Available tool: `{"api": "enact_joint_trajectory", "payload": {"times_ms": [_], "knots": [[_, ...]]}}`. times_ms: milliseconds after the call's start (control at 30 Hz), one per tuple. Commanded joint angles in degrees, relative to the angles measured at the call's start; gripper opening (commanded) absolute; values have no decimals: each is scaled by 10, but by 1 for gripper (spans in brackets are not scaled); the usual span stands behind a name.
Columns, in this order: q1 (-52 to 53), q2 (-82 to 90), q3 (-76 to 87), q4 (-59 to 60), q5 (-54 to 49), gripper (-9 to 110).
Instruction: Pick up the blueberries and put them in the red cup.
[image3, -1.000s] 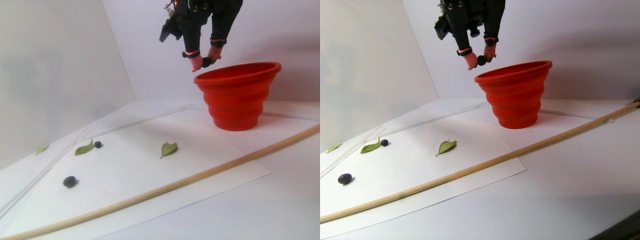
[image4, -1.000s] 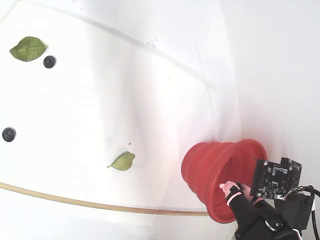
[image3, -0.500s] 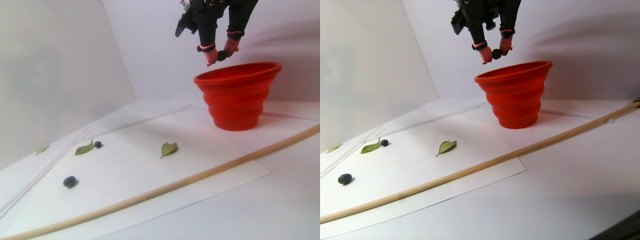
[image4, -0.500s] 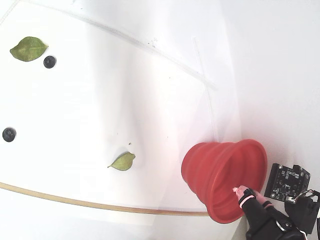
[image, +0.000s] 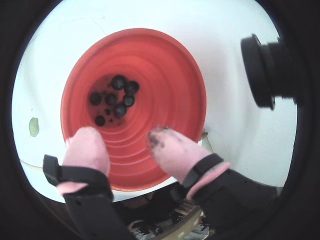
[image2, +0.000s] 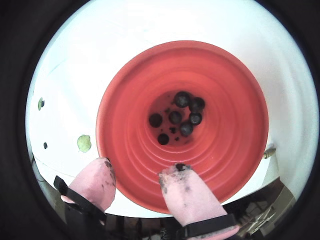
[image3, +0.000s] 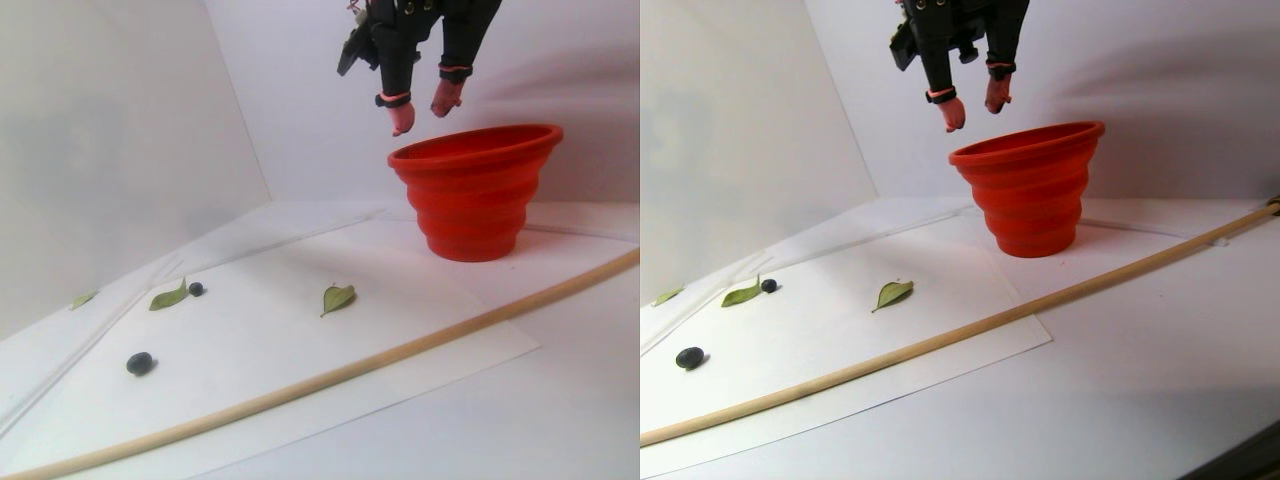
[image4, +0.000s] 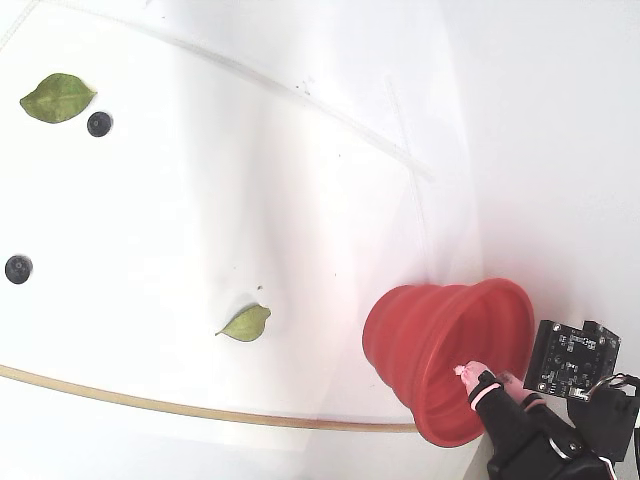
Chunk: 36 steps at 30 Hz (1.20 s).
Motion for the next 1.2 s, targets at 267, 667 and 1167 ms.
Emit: {"api": "enact_joint_trajectory", "payload": {"times_ms": [267,667,1167], "knots": [[-62,60,-36,12,-11,16],[-134,60,-15,12,-11,17],[-205,23,7,-8,0,17]]}}
